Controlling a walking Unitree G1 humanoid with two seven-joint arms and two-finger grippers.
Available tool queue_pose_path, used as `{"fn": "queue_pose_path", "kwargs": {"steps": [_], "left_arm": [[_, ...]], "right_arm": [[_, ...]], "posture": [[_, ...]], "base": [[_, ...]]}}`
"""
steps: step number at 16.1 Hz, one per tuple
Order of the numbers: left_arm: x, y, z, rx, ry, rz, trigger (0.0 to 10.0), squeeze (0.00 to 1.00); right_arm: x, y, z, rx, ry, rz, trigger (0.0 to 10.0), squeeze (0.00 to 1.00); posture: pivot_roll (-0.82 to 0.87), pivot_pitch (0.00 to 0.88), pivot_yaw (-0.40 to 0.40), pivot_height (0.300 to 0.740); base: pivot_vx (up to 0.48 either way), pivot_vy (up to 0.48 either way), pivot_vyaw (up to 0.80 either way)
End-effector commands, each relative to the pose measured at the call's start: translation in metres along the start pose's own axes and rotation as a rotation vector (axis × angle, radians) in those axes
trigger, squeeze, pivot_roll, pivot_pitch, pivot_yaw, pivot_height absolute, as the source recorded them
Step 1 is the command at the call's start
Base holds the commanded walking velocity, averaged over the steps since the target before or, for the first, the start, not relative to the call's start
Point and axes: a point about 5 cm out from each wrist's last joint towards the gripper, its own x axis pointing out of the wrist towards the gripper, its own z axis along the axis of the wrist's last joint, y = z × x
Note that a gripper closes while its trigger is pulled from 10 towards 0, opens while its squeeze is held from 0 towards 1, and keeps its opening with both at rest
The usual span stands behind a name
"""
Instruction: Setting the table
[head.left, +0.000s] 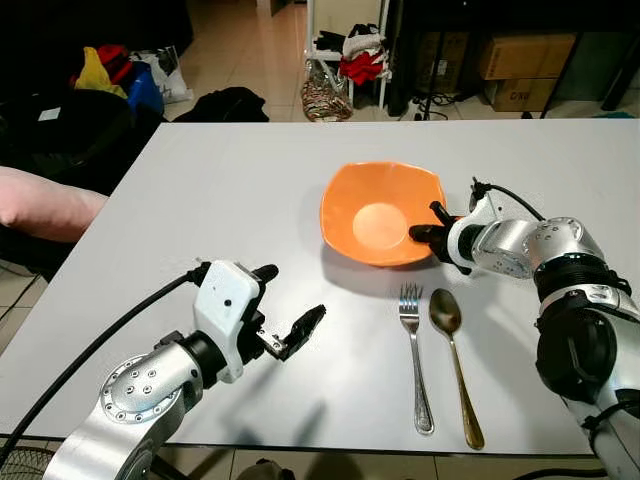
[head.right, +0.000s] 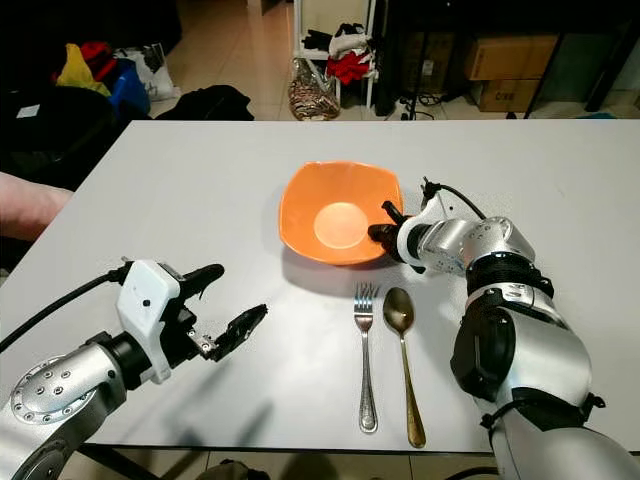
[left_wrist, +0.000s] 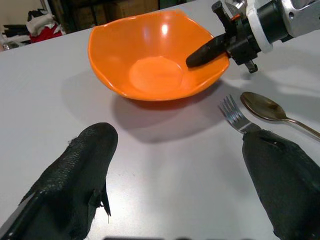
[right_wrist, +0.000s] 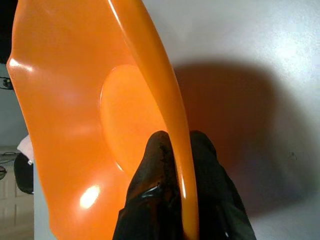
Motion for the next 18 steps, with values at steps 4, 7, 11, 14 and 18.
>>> {"fn": "queue_pose_path", "kwargs": {"steps": [4, 7, 11, 14, 18], "left_arm": [[-0.001, 0.0, 0.002, 0.012, 0.005, -0.008, 10.0, 0.0], [0.0, 0.002, 0.003, 0.015, 0.0, 0.004, 10.0, 0.0], [0.001, 0.003, 0.003, 0.015, -0.01, 0.02, 10.0, 0.0], [0.001, 0.006, 0.005, 0.018, -0.036, 0.045, 10.0, 0.0], [-0.002, 0.018, 0.009, 0.028, -0.086, 0.209, 10.0, 0.0]], "right_arm": [[-0.002, 0.009, 0.005, 0.029, -0.011, 0.031, 10.0, 0.98], [-0.003, 0.01, 0.011, 0.06, -0.058, 0.044, 10.0, 1.0], [-0.014, 0.008, 0.026, 0.058, -0.113, 0.056, 10.0, 1.0], [-0.027, 0.005, 0.037, 0.045, -0.141, 0.087, 10.0, 1.0], [-0.05, 0.006, 0.046, -0.088, -0.223, 0.18, 10.0, 0.35]], "posture": [[-0.08, 0.0, 0.069, 0.74], [-0.08, 0.0, 0.066, 0.74], [-0.08, 0.0, 0.068, 0.74], [-0.08, 0.0, 0.072, 0.74], [-0.07, 0.0, 0.076, 0.74]], "base": [[0.0, 0.0, 0.0], [0.0, 0.0, 0.0], [0.0, 0.0, 0.0], [0.0, 0.0, 0.0], [0.0, 0.0, 0.0]]}}
